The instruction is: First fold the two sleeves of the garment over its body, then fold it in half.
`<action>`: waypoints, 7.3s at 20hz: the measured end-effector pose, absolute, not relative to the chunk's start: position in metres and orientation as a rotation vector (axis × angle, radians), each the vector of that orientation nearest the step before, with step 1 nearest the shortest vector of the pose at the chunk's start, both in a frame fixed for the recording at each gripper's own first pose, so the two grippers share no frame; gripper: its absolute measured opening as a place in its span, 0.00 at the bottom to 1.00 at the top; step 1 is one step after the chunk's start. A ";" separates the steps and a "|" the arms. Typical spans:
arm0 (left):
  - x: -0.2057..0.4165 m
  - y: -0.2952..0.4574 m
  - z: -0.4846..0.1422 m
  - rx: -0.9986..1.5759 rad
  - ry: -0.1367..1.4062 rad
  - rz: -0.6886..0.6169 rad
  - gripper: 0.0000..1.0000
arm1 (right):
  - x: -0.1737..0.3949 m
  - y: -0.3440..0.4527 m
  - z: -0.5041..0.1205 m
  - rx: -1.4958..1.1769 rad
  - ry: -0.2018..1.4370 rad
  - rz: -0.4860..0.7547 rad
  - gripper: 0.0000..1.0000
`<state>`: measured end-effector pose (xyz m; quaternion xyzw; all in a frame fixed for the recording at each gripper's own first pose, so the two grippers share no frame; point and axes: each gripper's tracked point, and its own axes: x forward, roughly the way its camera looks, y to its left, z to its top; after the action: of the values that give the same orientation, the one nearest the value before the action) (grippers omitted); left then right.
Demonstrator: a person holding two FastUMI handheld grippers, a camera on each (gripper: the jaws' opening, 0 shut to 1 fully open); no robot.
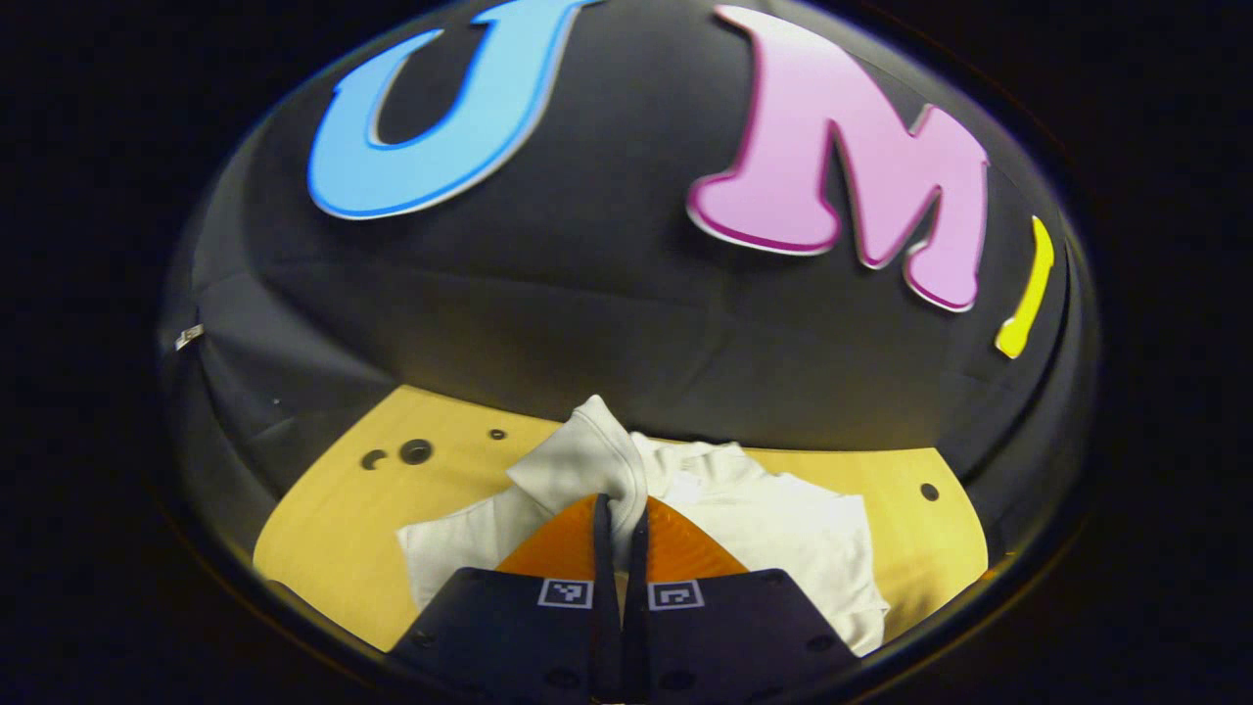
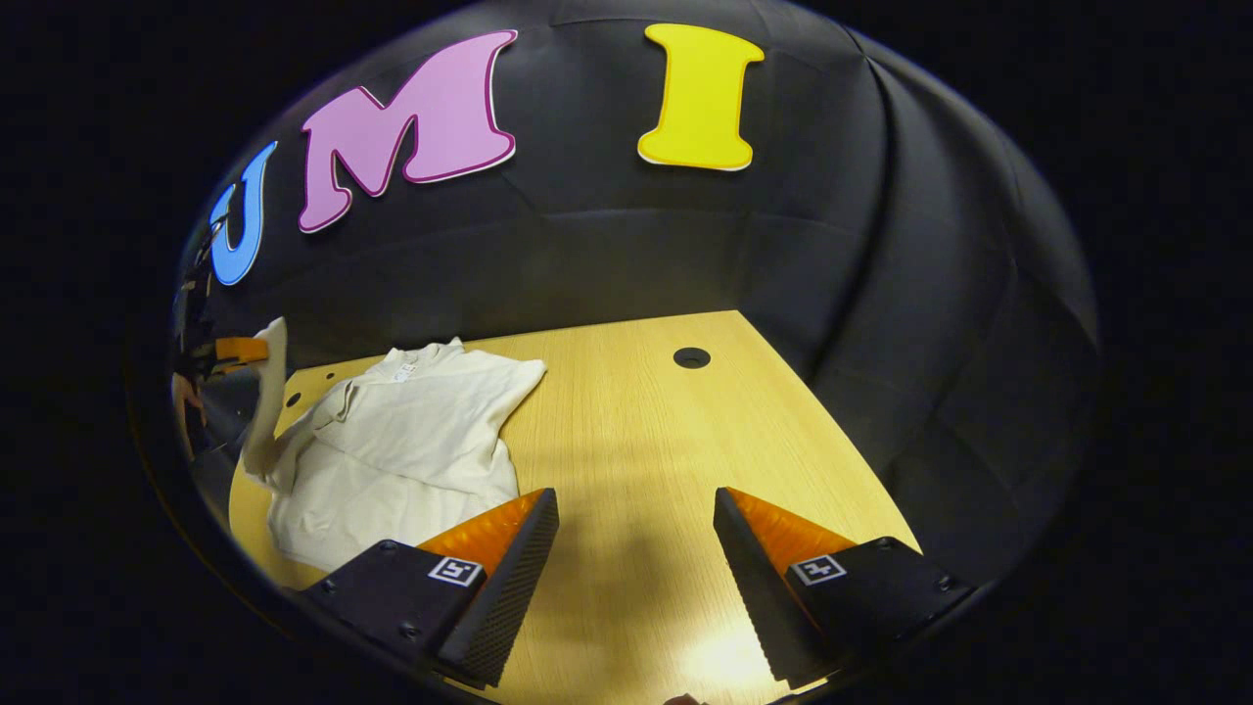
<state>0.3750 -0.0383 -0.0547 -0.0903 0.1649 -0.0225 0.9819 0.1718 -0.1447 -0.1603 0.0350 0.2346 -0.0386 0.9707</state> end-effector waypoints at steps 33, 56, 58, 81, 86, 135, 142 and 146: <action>0.320 -0.120 -0.116 -0.258 0.508 -0.175 0.98 | 0.149 -0.082 -0.175 0.159 0.529 0.064 0.99; 0.153 0.073 -0.255 -0.193 0.790 0.037 0.98 | 0.160 0.021 -0.261 0.128 0.768 0.041 0.99; 0.153 0.077 -0.264 -0.172 0.811 0.058 0.98 | 0.160 0.022 -0.268 0.117 0.773 0.024 0.99; 0.178 0.037 -0.270 -0.188 0.699 0.004 0.07 | 0.158 0.049 -0.291 0.121 0.802 0.119 0.07; 0.183 0.039 -0.250 -0.286 0.608 0.010 0.06 | 0.159 0.052 -0.272 0.088 0.754 0.162 0.06; 0.428 0.060 -0.092 -0.291 0.170 0.037 0.97 | 0.421 0.058 -0.145 0.191 0.233 0.012 0.98; 0.337 0.052 -0.012 -0.245 0.128 0.049 0.97 | 0.339 0.028 -0.071 0.097 0.178 -0.025 0.98; 0.278 0.032 0.018 -0.303 0.127 0.000 0.97 | 0.275 0.017 -0.035 0.102 0.143 -0.042 0.98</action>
<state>0.2783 0.0320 0.0178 -0.1507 0.0631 -0.0001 0.9866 0.2755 0.0166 -0.0348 0.0508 0.0713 -0.0209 0.9959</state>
